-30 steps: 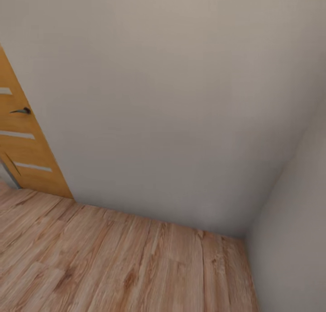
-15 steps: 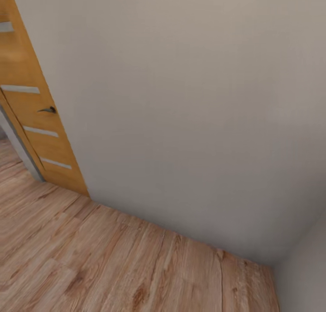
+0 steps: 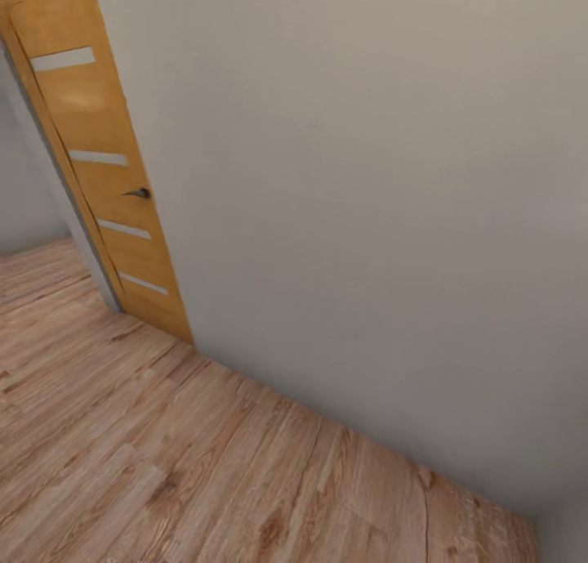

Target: Move the two storage containers from the living room to the garage. In the garage, place one container on the floor and stack the other container on top of it (either order is fine).

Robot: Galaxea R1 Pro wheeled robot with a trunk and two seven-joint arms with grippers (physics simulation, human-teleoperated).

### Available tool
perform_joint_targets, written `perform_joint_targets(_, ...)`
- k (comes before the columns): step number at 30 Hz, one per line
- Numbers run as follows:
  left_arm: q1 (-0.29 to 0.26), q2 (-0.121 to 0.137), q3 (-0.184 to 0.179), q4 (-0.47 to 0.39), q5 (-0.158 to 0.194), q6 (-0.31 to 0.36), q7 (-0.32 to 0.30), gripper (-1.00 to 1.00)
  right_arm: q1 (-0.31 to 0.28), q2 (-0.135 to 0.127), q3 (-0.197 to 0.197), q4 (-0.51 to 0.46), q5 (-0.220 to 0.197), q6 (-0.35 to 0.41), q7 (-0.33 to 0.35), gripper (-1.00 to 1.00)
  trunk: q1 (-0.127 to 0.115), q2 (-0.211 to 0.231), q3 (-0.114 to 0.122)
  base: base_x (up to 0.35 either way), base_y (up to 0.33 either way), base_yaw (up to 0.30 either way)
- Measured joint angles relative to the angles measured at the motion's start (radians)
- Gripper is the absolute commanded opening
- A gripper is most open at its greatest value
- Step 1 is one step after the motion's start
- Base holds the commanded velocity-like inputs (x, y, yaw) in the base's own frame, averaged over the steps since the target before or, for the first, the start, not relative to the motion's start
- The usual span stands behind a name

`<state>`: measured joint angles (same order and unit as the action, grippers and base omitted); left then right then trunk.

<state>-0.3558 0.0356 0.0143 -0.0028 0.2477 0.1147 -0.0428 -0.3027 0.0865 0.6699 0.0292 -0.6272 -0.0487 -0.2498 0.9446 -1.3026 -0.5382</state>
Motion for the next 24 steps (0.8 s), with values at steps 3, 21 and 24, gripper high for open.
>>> perform_joint_targets(3,0.0,0.0,0.0,0.0,0.0,0.0,0.0,1.0,0.0,0.0,0.0,0.0,0.0,0.0,0.0,1.0,0.0,0.0,0.0,0.0,0.0,0.27)
perform_joint_targets(21,0.0,-0.001,0.0,0.0,0.0,0.0,0.0,1.0,0.0,0.0,0.001,0.0,0.001,0.003,0.0,1.0,0.0,0.0,0.0,0.0,0.0,0.27)
perform_joint_targets(24,0.0,-0.001,0.0,0.0,0.0,0.0,0.0,1.0,0.0,0.0,0.001,0.0,0.001,0.003,0.0,1.0,0.0,0.0,0.0,0.0,0.0,0.27)
